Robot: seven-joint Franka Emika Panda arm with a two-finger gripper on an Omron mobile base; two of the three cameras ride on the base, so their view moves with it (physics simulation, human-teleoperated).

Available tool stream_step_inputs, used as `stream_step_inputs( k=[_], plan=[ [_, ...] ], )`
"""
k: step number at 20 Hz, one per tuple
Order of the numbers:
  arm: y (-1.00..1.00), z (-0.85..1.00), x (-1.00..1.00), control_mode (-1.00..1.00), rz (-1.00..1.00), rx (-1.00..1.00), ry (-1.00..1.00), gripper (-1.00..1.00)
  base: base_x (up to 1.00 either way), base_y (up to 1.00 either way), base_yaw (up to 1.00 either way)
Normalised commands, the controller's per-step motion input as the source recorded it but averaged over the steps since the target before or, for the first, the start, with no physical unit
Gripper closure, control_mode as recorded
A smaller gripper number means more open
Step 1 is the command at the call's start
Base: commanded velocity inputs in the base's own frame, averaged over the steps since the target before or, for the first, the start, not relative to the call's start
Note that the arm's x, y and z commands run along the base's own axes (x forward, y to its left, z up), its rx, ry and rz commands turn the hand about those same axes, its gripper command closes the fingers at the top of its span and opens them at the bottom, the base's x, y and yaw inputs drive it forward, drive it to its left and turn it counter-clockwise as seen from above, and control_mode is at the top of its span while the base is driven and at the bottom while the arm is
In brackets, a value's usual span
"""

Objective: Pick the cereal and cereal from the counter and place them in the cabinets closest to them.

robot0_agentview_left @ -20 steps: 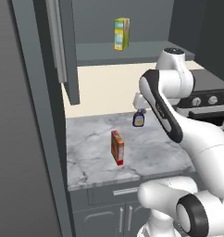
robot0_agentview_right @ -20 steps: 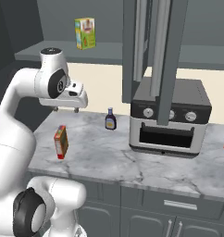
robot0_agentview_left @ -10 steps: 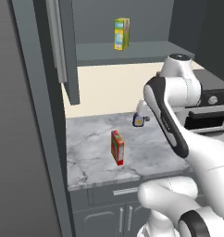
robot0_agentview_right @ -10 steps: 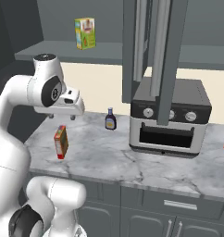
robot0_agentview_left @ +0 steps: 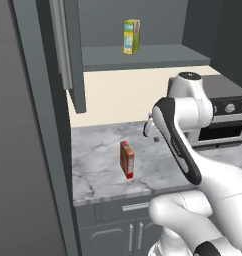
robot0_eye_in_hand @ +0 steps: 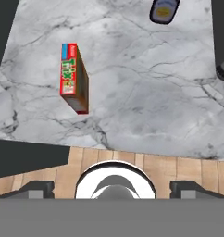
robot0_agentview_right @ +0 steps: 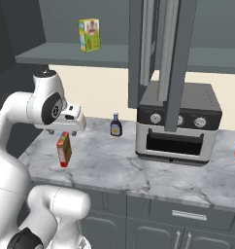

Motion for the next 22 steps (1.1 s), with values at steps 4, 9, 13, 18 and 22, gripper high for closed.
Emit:
stream_step_inputs(
  k=[4, 9, 13, 18, 22],
  plan=[
    [0.13, -0.39, 0.00, -1.00, 0.00, 0.00, 0.00, -1.00, 0.00, 0.00, 0.00],
    [0.13, -0.37, 0.00, -1.00, 0.00, 0.00, 0.00, -1.00, 0.00, 0.00, 0.00],
    [0.17, -0.31, 0.00, -1.00, 0.00, 0.00, 0.00, -1.00, 0.00, 0.00, 0.00],
    [0.20, -0.26, 0.12, -1.00, 0.00, 0.00, -0.01, -1.00, 0.00, 0.00, 0.00],
    [0.17, -0.20, 0.17, -1.00, 0.00, 0.00, -0.04, -1.00, 0.00, 0.00, 0.00]
  ],
)
